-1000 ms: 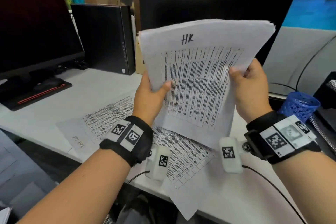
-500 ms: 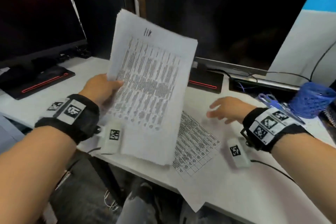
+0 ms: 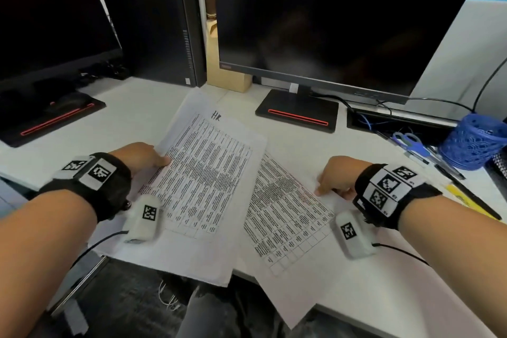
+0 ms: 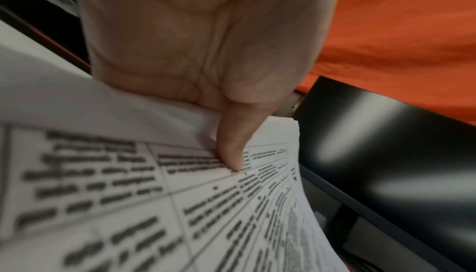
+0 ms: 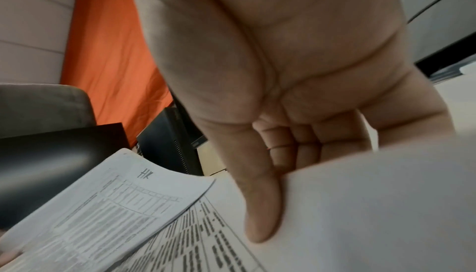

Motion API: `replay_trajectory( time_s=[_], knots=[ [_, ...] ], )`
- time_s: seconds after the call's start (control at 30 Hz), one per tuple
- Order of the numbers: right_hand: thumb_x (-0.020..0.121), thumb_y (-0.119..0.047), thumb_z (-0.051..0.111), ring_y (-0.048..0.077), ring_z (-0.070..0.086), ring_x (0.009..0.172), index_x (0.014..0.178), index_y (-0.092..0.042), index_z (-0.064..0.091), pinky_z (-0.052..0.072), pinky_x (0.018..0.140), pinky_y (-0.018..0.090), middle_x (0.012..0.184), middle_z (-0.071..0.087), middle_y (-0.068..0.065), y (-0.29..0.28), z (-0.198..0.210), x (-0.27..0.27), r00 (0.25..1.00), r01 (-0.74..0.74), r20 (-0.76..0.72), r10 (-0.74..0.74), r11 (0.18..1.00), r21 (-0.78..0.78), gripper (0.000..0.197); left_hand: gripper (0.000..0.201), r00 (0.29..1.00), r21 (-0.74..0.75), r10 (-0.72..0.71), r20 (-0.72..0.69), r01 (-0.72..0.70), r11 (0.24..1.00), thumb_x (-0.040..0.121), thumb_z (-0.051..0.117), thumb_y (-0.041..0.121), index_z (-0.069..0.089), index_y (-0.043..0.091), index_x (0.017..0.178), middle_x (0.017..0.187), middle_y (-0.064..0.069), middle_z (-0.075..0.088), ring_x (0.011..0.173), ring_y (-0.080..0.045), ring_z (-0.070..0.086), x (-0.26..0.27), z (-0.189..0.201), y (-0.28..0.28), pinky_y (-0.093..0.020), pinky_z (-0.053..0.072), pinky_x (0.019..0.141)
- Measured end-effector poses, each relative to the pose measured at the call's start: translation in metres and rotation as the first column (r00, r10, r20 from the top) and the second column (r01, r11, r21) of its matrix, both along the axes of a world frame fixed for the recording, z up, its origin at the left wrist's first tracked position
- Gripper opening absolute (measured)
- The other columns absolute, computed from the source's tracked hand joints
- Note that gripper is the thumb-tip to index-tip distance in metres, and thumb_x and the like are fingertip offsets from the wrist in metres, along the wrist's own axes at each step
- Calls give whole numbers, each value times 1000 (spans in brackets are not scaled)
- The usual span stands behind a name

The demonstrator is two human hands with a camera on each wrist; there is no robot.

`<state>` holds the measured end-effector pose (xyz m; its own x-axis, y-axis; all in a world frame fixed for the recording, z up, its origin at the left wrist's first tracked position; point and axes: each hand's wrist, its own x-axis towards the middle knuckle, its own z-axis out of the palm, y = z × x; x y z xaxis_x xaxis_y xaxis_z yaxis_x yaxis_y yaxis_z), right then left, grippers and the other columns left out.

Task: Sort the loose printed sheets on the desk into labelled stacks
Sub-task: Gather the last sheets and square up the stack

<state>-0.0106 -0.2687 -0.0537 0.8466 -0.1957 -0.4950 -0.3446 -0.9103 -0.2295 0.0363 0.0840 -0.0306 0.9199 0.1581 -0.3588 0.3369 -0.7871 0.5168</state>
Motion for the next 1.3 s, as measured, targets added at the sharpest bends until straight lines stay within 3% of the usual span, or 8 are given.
replay_trajectory(
  time_s=[0.33, 0.4, 0.5, 0.63, 0.77, 0.93, 1.1, 1.3],
  knots=[
    [81, -26, 74, 23, 61, 93, 124, -6, 60, 50, 81, 31, 112, 64, 7, -55, 5, -10, 982, 190, 3, -191, 979, 75, 49, 33, 999, -388, 10, -46, -27, 921, 85, 67, 7, 56, -7, 113, 102, -18, 57, 71, -20, 56, -17, -10, -48, -29, 48, 65],
    [82, -26, 73, 16, 54, 70, 118, -10, 62, 42, 58, 25, 95, 62, 4, -64, 6, -14, 974, 227, 1, -228, 967, 116, 40, 30, 996, -443, 10, -84, -46, 895, 85, 67, 9, 55, -10, 105, 109, -16, 59, 85, -27, 61, -20, -3, -54, -38, 51, 80],
    [83, -17, 72, 27, 60, 81, 110, -5, 63, 50, 72, 34, 96, 65, 12, -72, 0, -15, 942, 329, -5, -335, 921, 208, 30, 56, 996, -478, 66, -57, -85, 874, 81, 71, 18, 51, -13, 123, 134, -21, 52, 124, -40, 46, -9, 0, -43, -51, 34, 107],
    [83, -4, 68, 38, 60, 97, 90, 1, 62, 45, 93, 45, 98, 65, 24, -71, -11, -13, 877, 470, -108, -468, 792, 389, 10, 46, 993, -471, 118, -18, -113, 875, 87, 61, 6, 47, -12, 127, 133, -29, 50, 123, -43, 48, -11, -2, -44, -43, 43, 95],
    [89, -2, 58, 32, 60, 79, 86, -3, 57, 52, 78, 43, 87, 63, 18, -53, -21, -13, 838, 520, -172, -518, 664, 537, 4, 42, 989, -463, 101, -111, -141, 875, 90, 61, 10, 50, -11, 124, 132, -27, 52, 122, -43, 49, -16, -20, -54, -45, 43, 99],
    [86, -31, 68, 34, 66, 91, 101, 3, 63, 53, 88, 47, 101, 69, 17, -33, -28, -5, 828, 449, -31, -560, 628, 636, 37, 34, 980, -503, 29, -197, -126, 855, 93, 58, 10, 55, -11, 119, 119, -26, 61, 113, -42, 56, -22, -26, -71, -53, 41, 102],
    [87, -8, 64, 35, 62, 105, 123, 3, 56, 50, 96, 45, 121, 62, 20, -36, -23, -12, 863, 360, 61, -501, 694, 623, 39, 50, 996, -486, 32, -84, -69, 871, 90, 62, 27, 52, -7, 125, 126, -21, 58, 117, -39, 53, -22, -37, -71, -49, 41, 103],
    [84, -15, 70, 24, 64, 90, 99, -13, 64, 51, 81, 38, 103, 70, 7, -53, 4, -35, 758, 266, 152, -635, 513, 816, 16, 39, 997, -668, 2, 71, 46, 742, 91, 60, 31, 57, 12, 124, 119, -3, 64, 106, -19, 58, -30, -22, -66, -30, 44, 83]
  ],
)
